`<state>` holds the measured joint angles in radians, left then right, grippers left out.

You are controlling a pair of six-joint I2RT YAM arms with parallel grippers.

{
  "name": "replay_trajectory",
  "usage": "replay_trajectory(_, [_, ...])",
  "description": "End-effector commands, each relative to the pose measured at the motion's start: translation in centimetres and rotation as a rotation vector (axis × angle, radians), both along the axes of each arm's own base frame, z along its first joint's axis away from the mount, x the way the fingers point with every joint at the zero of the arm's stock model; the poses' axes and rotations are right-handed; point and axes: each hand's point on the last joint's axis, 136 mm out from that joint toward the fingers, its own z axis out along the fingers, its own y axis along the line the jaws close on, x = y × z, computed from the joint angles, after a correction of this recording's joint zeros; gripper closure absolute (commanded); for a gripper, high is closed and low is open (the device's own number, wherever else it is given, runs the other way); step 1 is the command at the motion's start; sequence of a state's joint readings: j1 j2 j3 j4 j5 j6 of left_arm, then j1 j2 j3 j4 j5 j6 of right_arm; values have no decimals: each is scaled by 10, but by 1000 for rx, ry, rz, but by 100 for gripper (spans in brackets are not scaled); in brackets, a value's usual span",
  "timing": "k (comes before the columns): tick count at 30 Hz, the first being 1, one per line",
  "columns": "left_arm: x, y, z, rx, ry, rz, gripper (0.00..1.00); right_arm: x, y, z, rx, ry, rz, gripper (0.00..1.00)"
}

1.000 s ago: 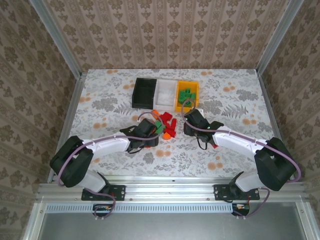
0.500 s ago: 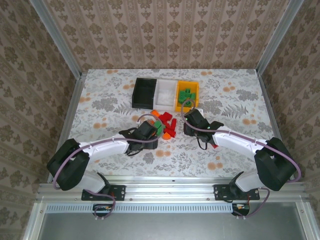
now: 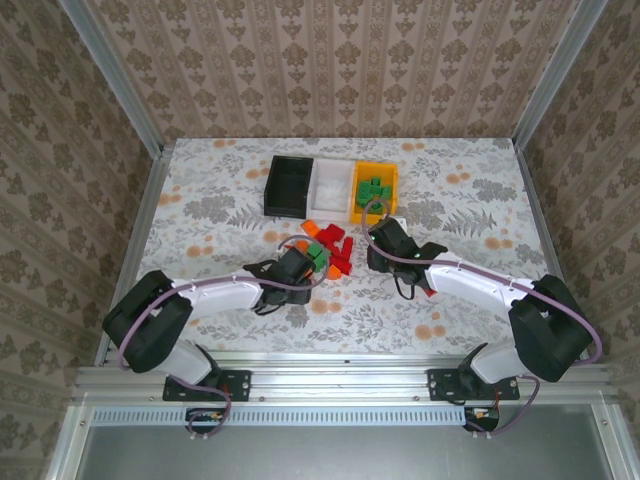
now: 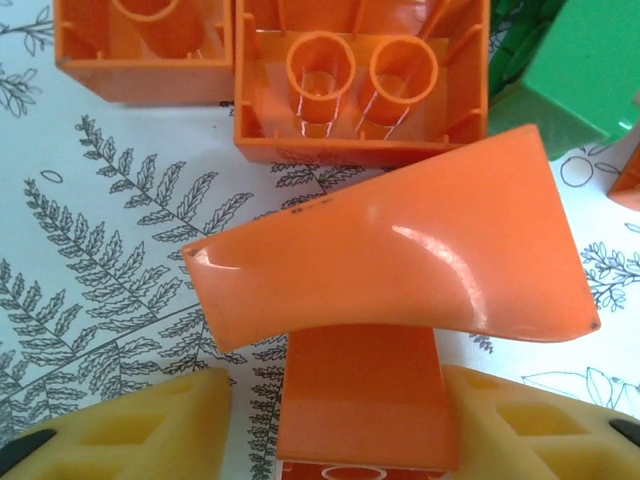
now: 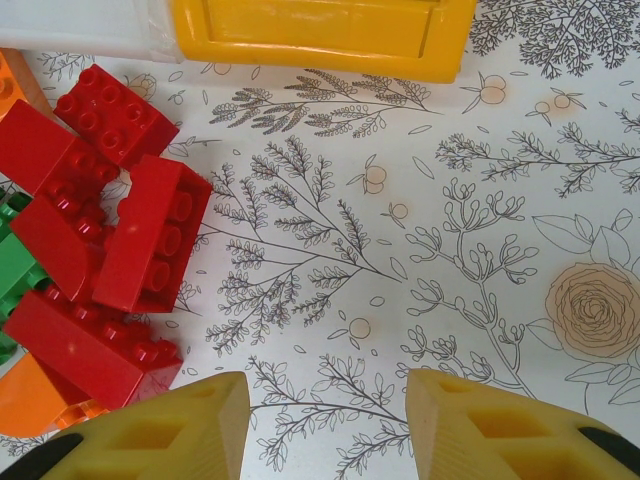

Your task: Sort the legos into containers by color

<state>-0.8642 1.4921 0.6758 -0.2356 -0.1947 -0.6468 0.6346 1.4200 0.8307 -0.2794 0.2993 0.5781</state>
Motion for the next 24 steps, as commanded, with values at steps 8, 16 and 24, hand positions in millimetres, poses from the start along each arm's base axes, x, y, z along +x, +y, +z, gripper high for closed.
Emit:
replay_trajectory(8, [2,-2,9,-6,-46,-45,66,1,1,9,7,-17,20,54])
replay_trajectory(16, [11,-4,78,-56,-139,-56,72,-1,-2,19,15,-48,28,54])
replay_trajectory(24, [115,3,135,-36,-192,35,72,0,-9,17,29,-54,11,53])
